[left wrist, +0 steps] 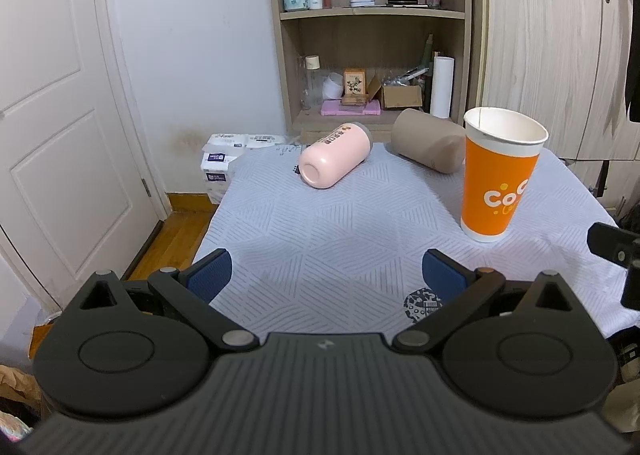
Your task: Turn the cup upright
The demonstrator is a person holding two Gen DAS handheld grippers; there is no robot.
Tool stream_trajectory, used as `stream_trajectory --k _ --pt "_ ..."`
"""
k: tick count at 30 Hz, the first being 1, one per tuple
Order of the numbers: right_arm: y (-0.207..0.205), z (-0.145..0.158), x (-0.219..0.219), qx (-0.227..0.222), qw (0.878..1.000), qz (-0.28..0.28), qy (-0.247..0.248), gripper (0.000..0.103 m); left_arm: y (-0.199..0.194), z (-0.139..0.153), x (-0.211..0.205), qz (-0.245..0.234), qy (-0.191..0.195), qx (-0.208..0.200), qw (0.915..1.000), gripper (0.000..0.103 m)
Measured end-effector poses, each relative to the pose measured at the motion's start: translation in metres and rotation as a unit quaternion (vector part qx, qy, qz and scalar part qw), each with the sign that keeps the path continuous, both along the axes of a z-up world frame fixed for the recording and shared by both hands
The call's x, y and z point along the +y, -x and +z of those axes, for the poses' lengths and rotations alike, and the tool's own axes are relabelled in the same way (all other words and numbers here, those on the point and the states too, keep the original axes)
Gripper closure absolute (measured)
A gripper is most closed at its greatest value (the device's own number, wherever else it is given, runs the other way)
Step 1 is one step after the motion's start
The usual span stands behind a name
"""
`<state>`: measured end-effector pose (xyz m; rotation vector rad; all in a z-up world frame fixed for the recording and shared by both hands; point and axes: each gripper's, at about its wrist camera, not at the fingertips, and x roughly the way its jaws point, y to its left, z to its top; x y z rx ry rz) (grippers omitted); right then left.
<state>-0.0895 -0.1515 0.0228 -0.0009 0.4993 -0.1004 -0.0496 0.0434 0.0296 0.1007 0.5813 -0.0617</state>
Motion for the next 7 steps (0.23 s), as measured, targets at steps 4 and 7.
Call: stream_trajectory --k 4,7 --pt "0.0004 0.0007 0.0005 0.000 1.000 0.001 0.000 0.000 -0.0003 -0.0003 0.0005 0.000 0.001 0.002 1.0000 0.000" --pt "0.0010 0.0009 0.0007 -0.001 1.000 0.000 0.000 0.000 -0.0001 -0.0009 0.0013 0.000 0.008 0.006 0.9999 0.000"
